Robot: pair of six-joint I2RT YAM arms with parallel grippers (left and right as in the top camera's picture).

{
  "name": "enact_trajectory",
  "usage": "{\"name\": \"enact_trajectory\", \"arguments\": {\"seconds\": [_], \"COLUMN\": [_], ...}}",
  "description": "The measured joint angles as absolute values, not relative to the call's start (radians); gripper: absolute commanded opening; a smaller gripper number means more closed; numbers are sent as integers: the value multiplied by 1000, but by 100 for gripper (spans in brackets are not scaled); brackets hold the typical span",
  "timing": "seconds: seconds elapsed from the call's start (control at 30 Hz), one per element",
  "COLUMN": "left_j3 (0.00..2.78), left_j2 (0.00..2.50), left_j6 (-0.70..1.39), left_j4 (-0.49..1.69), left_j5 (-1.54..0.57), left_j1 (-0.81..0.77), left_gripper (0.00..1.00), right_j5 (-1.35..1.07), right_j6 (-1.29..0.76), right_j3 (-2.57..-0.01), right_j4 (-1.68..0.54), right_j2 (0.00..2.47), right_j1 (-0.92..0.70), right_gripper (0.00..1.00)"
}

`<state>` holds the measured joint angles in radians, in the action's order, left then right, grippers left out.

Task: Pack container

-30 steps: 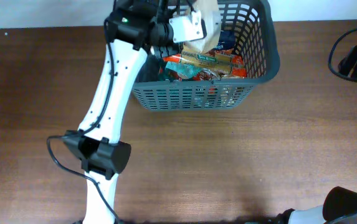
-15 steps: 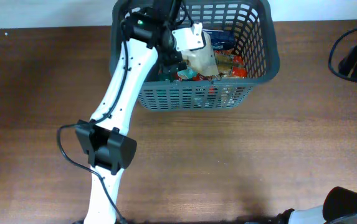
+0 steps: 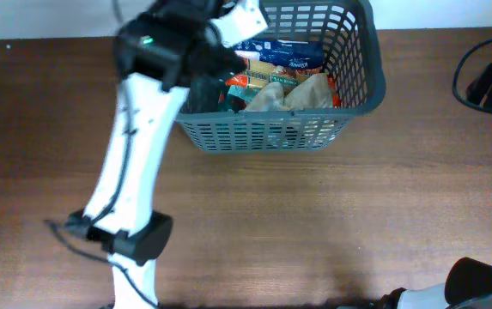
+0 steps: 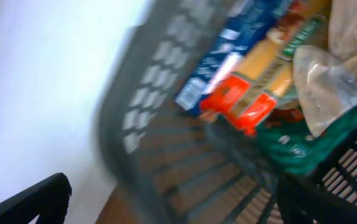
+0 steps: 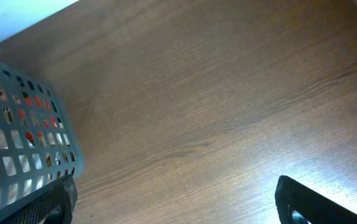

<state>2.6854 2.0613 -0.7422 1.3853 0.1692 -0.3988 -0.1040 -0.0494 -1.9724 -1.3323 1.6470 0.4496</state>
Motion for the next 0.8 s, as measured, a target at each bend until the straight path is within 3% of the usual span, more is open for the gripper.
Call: {"name": "enact_trajectory", "arguments": {"seconds": [0.2,0.53,0.8], "left_j3": [2593,2329,2310], "left_j2": [1839,1533,1529], "left_j6": [-682,-581,-574], "left_j4": [1322,1207,1331], "left_j5": [169,169,169], "left_j1": [-234,124,200], "left_gripper": [99,99,99], "right_j5": [-41,3,4], "right_j6": [-14,6,9], "right_j3": [-1971,-1971,-1971], "right_j4": [-1198,-1188,-1188], "right_j2": [1647,1647,1647], "right_j1": [450,450,450], "right_gripper": [99,99,99]}}
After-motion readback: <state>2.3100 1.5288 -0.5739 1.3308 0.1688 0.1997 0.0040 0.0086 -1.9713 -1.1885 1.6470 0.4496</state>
